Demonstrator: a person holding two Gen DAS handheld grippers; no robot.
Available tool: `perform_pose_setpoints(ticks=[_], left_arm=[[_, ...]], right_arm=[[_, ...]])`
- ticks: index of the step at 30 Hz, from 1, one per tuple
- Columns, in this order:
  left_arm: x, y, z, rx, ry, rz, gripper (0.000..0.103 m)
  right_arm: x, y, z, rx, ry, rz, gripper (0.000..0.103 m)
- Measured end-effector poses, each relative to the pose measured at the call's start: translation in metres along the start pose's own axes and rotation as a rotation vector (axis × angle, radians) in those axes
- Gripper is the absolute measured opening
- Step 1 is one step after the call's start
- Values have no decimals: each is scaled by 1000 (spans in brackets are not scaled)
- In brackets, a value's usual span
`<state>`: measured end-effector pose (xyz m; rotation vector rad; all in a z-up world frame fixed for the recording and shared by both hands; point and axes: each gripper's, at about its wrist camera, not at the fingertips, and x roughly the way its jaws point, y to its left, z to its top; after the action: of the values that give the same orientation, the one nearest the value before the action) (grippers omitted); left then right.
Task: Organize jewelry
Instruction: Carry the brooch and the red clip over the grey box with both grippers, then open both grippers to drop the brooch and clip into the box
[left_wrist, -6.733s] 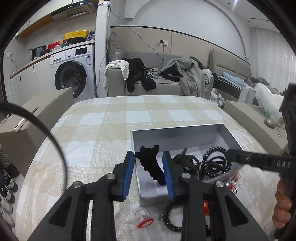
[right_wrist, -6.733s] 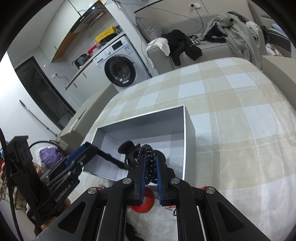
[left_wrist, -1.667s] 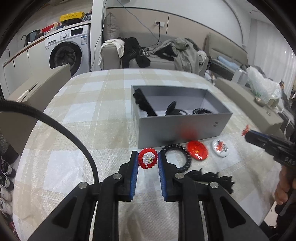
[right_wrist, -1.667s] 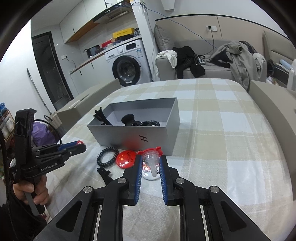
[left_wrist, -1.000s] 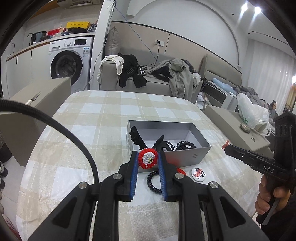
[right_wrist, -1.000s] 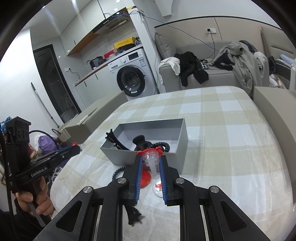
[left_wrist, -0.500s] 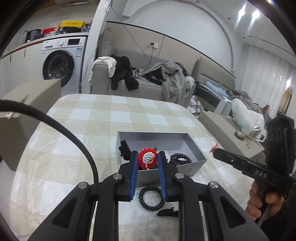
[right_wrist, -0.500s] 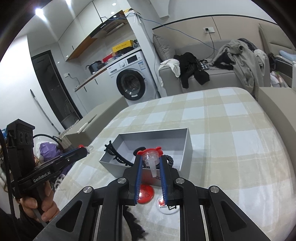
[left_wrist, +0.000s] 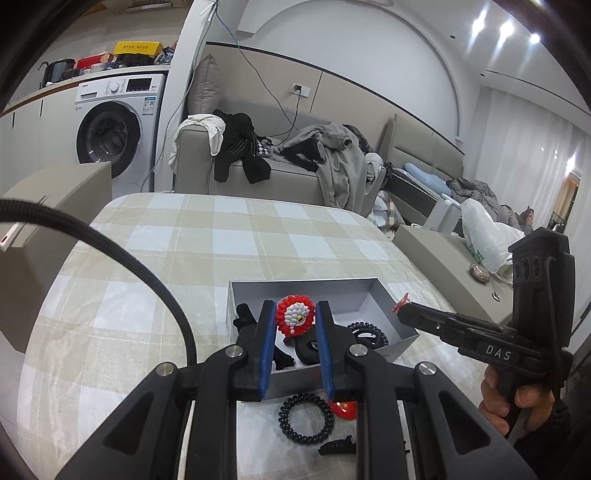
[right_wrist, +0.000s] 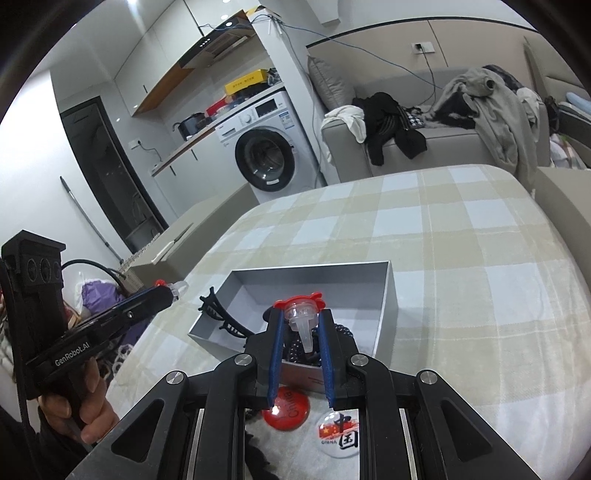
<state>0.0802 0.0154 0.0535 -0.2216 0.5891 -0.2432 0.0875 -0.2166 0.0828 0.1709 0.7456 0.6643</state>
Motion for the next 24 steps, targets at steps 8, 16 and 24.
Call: perform_pose_setpoints(ticks=[8, 16, 24], left_arm=[[14, -9, 4, 24, 25, 78, 15], [17, -4, 9, 9, 30, 163, 15], [25, -3, 10, 46, 33, 258, 16]], right_arm=[[10, 1, -1, -4, 26, 22, 17], [13, 6, 1, -22, 31, 2, 18], [18, 11, 2, -37, 39, -27, 18]])
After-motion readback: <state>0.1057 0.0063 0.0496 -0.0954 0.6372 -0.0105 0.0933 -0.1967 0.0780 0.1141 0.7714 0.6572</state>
